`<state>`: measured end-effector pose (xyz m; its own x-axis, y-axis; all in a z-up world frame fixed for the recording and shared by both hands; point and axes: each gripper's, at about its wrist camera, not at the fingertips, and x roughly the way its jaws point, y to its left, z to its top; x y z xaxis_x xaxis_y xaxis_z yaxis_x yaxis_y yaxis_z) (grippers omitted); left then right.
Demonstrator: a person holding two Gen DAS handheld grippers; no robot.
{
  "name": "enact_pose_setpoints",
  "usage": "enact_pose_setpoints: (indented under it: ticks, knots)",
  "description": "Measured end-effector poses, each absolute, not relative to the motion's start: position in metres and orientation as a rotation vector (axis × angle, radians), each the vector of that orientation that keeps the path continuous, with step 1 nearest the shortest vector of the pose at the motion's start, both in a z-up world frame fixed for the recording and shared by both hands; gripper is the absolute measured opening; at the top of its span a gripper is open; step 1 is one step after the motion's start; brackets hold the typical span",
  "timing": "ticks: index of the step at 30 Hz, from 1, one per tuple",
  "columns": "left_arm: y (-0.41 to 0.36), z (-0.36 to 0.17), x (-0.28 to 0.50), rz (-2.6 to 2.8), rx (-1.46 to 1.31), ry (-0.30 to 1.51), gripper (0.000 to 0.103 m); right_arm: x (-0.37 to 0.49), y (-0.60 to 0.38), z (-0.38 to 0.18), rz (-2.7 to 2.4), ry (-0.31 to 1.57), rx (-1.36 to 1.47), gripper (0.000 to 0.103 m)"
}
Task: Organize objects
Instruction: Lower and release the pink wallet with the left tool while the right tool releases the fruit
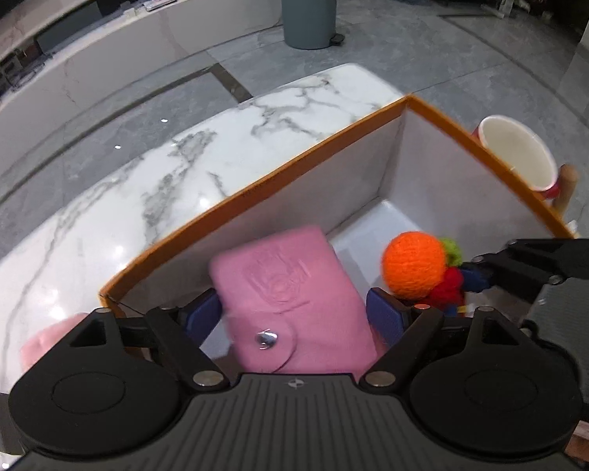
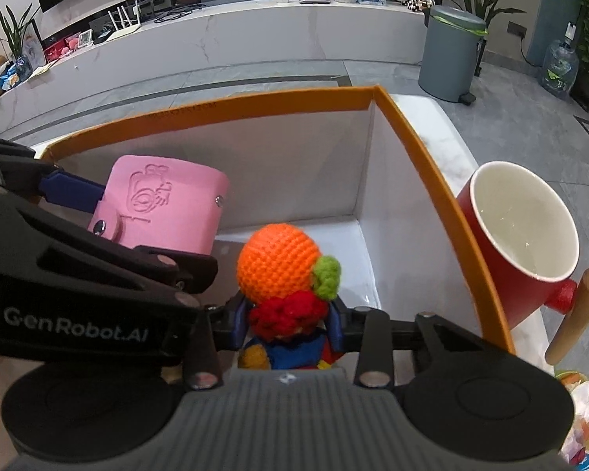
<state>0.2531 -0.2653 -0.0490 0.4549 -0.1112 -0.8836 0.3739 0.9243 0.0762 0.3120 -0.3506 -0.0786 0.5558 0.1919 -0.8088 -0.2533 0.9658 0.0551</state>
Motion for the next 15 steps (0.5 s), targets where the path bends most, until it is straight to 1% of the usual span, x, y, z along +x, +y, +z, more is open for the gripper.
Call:
enact_pose_setpoints:
  ticks: [2,4,15]
  knots:
    - [-0.2673,-0.0516,0.2528,-0.290,0.316,1.054,0.096,0.3128,-0.3493,-0.0807,0.265,0.954,-0.078,0.045]
    - [-0.2680,-0.0524,0.2526,-0.282,0.326,1.049,0.096,0.3132,-0.3467,-0.0835,0.261,0.964,-0.092,0.047]
    - [-0.2668,-0.0499,0.2506,-0.269,0.334,1.053,0.095,0.3140,-0.3475,-0.0856,0.254,0.967,-0.101,0.049]
